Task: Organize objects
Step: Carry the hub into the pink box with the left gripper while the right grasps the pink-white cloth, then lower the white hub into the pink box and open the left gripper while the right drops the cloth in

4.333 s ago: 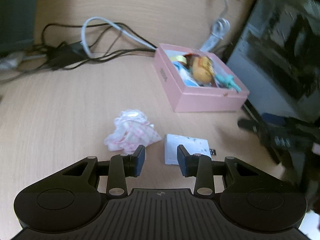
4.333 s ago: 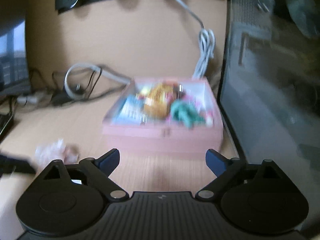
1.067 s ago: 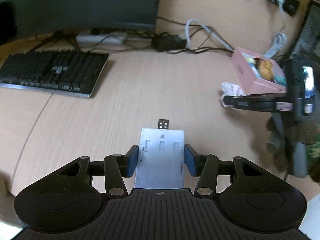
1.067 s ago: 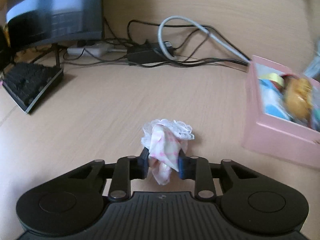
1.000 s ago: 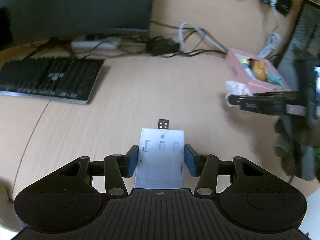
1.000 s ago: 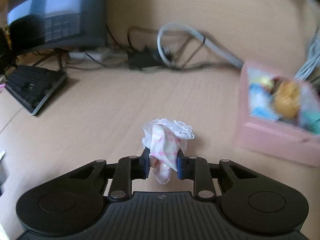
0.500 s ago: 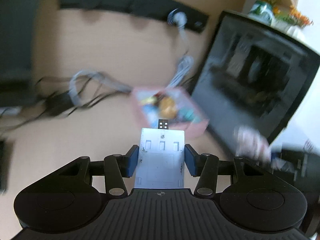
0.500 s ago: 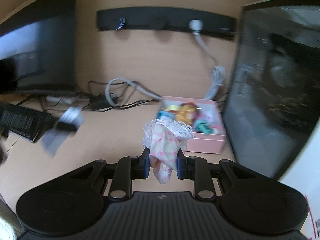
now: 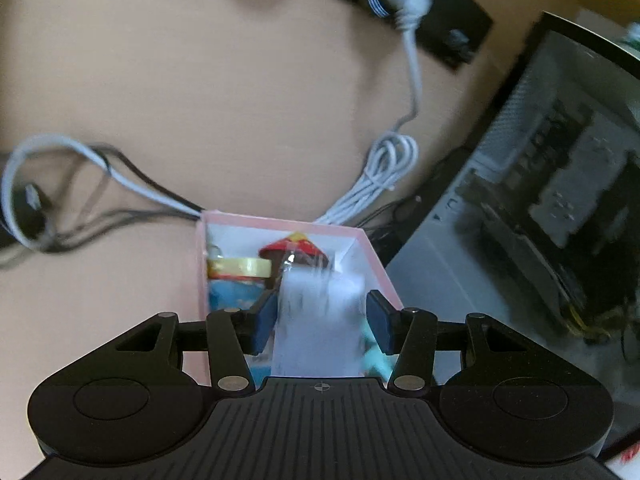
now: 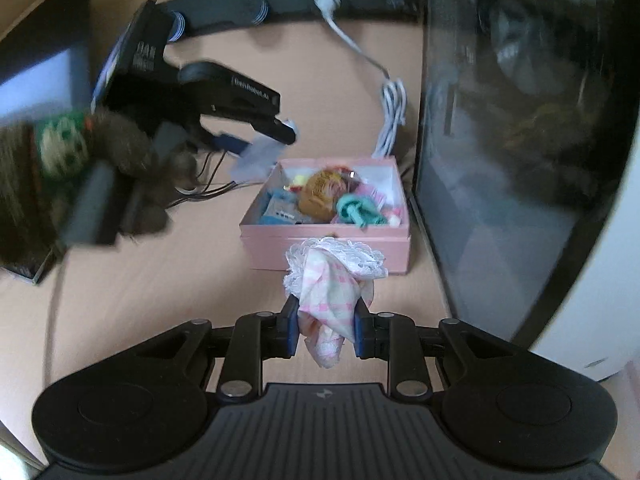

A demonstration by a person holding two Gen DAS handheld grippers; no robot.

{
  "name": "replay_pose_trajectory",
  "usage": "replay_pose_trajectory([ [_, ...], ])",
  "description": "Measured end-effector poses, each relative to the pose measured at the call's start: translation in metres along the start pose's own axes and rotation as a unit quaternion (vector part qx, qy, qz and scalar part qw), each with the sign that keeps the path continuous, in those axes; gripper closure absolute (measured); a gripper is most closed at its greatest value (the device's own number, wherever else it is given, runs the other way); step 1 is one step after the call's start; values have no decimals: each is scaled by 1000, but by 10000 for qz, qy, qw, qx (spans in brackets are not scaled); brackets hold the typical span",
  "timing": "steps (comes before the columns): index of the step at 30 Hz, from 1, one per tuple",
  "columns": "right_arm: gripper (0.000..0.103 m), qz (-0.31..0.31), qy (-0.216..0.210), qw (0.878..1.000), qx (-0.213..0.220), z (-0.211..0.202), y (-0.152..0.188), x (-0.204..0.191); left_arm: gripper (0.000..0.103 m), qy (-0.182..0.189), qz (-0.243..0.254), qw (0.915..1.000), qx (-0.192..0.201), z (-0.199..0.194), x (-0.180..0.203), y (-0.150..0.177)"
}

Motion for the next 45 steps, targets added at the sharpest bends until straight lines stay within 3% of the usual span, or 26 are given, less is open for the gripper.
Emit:
replay_pose_trajectory([
  [3, 79, 105, -79, 9999, -112, 24, -4, 5, 50, -168, 211, 9988, -412, 37, -10, 21],
  [5, 79, 61, 56, 9999, -147, 38, -6, 8, 50, -281, 240, 9986, -388, 42, -20, 21],
  [9, 79, 190, 265, 9995, -35, 55, -28, 16, 50, 2, -419, 9991, 59, 10, -39, -10],
  [13, 79, 628, 211, 9978, 42, 85, -80, 22, 50, 109, -158, 9997, 121, -18, -48, -21],
  [16, 79, 1082, 384, 9934, -54, 130, -116, 36, 50, 464, -62, 9988, 105, -35, -43, -15],
  [18, 72, 1431, 489, 9884, -168, 164, -133, 46, 50, 733, 159, 9972, -53, -40, -31, -2],
  [19, 55, 1568, 444, 9864, -210, 182, -139, 49, 50, 836, 345, 9958, -127, -42, -24, 5],
  [20, 48, 1633, 508, 9849, -284, 198, -142, 55, 50, 889, 555, 9944, -165, -43, -18, 12],
  [22, 48, 1694, 826, 9816, -315, 211, -140, 67, 50, 934, 961, 9908, -204, -42, -6, 25],
  [28, 48, 1719, 827, 9812, -291, 166, -115, 69, 51, 669, 1353, 9882, -257, -17, -2, 37],
  [32, 46, 1335, 838, 9871, -261, 134, -94, 62, 49, 472, 1468, 9877, -279, -1, -9, 34],
  [37, 46, 720, 939, 9923, -363, 126, -62, 49, 49, 393, 1592, 9864, -69, 9, -10, 26],
  [40, 46, 351, 796, 9952, -443, 130, -46, 32, 53, 285, 1473, 9887, -40, 14, -12, 18],
  [43, 46, -263, 483, 9979, -337, 129, -37, 1, 54, 346, 1006, 9942, 177, 1, -19, -2],
  [45, 47, -740, 289, 9966, -208, 134, -32, -22, 54, 183, 783, 9962, 322, -11, -31, -16],
])
Point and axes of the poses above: each gripper's, at about its wrist camera, not at the fingertips, and z roughly the way its jaws point, x to its right, y to its underside, the point moved 10 cm from there along z, roughly the way its jaws point, and after that the axes turned 10 degrees about x, right-handed, at the moved point
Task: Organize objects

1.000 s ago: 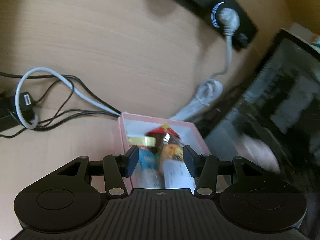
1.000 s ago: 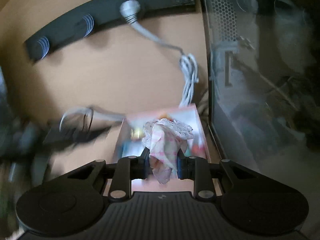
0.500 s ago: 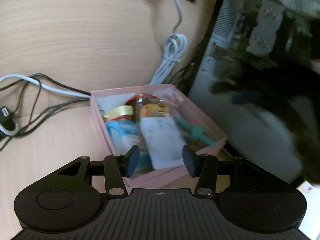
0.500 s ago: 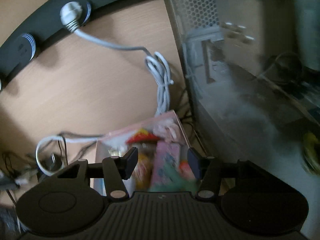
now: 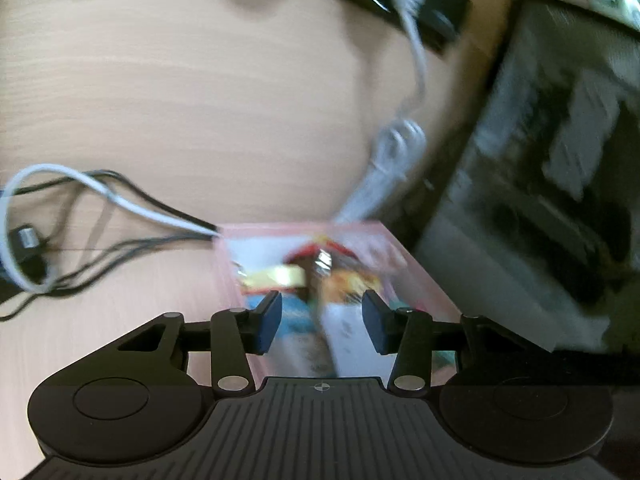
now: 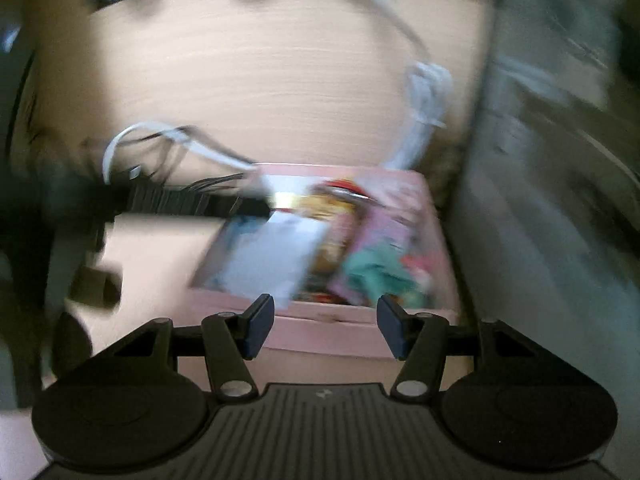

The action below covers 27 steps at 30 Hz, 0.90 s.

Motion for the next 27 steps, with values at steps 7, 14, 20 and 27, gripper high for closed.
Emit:
replay_pose_trajectory([
  [7, 63, 129, 332, 9992, 179, 36, -7, 5, 54, -456, -148, 9986, -213, -17, -27, -4],
  [14, 60, 539, 246, 9981, 154, 5, 6, 21, 54, -776, 358, 9908, -1047, 5, -14, 34],
  [20, 60, 303, 712, 9966, -283, 4, 52, 47, 24, -1409, 464, 9802, -1310, 3, -38, 55],
  [27, 55, 686, 436, 9959, -409, 17, 61, 39, 14, -2101, 43, 9717, -1077, -62, -83, 61],
])
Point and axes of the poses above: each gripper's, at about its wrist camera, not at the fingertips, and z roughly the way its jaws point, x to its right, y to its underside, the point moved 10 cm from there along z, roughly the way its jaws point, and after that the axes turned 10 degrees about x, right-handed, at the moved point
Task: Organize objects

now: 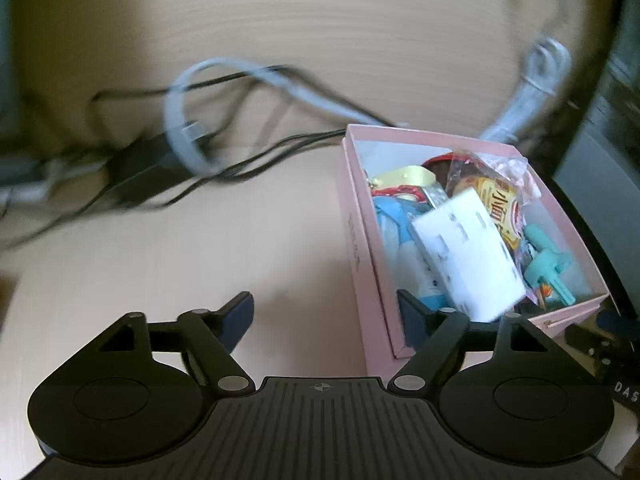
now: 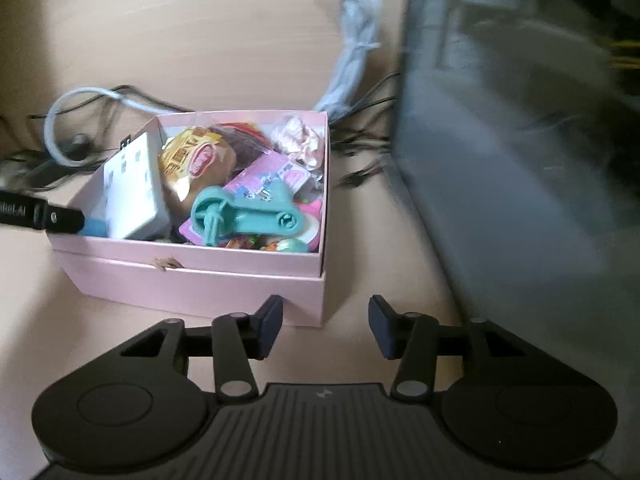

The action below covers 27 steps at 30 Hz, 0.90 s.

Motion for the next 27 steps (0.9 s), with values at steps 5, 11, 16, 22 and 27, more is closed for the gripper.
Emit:
replay_pose_trajectory([
  [5, 55, -228, -186, 9995, 86, 16, -14, -53, 1, 3, 179, 9997, 164, 10, -32, -9],
  [11, 55, -120, -95, 9999, -20, 34, -30, -81, 0, 331, 269, 9988, 219, 32, -49, -25],
  [16, 39, -205, 273, 9994, -1, 30, -24, -84, 0, 464, 220, 9980, 376, 37, -47, -29],
  [22, 0, -103, 386, 9985, 365, -7, -32, -78, 0, 325, -285, 9930, 1101, -38, -46, -30],
  [27, 0, -26, 341, 9993, 163, -42, 9, -63, 0, 216, 25, 9947, 1004, -83, -9, 30],
])
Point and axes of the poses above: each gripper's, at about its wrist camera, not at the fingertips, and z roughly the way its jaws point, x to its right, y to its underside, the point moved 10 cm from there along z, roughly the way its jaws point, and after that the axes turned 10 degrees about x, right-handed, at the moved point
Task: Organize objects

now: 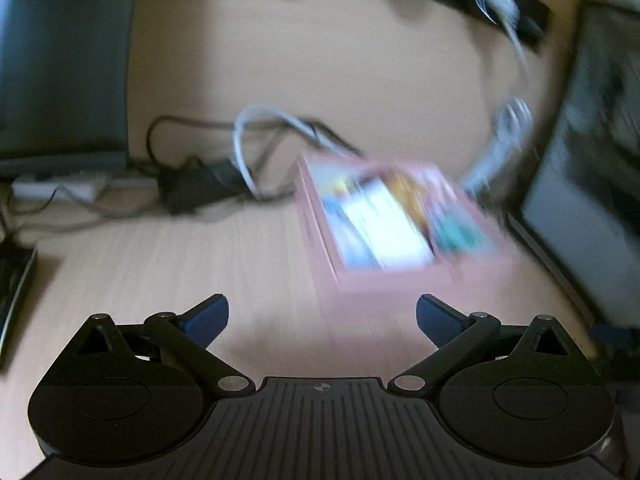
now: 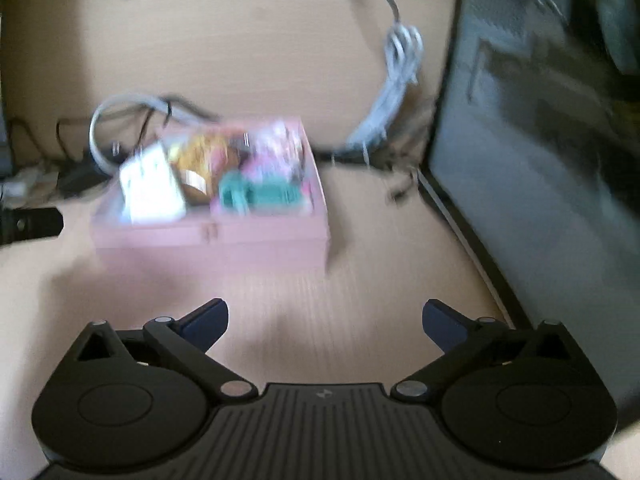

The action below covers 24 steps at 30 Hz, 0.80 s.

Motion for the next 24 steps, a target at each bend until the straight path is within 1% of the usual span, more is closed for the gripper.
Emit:
replay_pose_trajectory([
  [2, 0, 1, -204, 9995, -221, -8, 25, 5, 0, -147, 25, 9998, -113, -9, 12, 24],
  [4, 0, -58, -343, 9987, -375, -13, 43, 7, 0, -210, 11, 9993, -301, -12, 23, 47],
  [6, 0, -90, -486, 9979, -415, -16, 54, 9, 0, -401, 88, 9985, -374, -10, 30, 63],
  [8, 0, -225, -543, 9968, -538, -10, 63, 8, 0, -548, 4, 9974, -465, -7, 31, 73],
  [9, 0, -176, -692, 9965, -433, -9, 63, 8, 0, -636, -47, 9968, -474, -5, 30, 77],
  [13, 0, -240, -883, 9949, -420, 0, 55, 9, 0, -839, 99, 9961, -234, 5, 30, 75],
  [15, 0, -206, -855, 9956, -312, 7, 51, 9, 0, -1007, 200, 9946, -143, 10, 26, 75],
  [17, 0, -127, -759, 9969, -182, 13, 49, 11, 0, -1076, 165, 9940, -142, 11, 25, 73],
  [19, 0, -103, -749, 9970, 145, 18, 48, 10, 0, -1097, 151, 9937, -143, 15, 24, 72],
  [20, 0, -98, -769, 9967, 242, 20, 46, 10, 0, -1107, 145, 9936, -142, 16, 24, 71],
  [24, 0, -129, -807, 9964, 235, 28, 41, 8, 0, -1198, 104, 9927, -139, 21, 22, 68],
])
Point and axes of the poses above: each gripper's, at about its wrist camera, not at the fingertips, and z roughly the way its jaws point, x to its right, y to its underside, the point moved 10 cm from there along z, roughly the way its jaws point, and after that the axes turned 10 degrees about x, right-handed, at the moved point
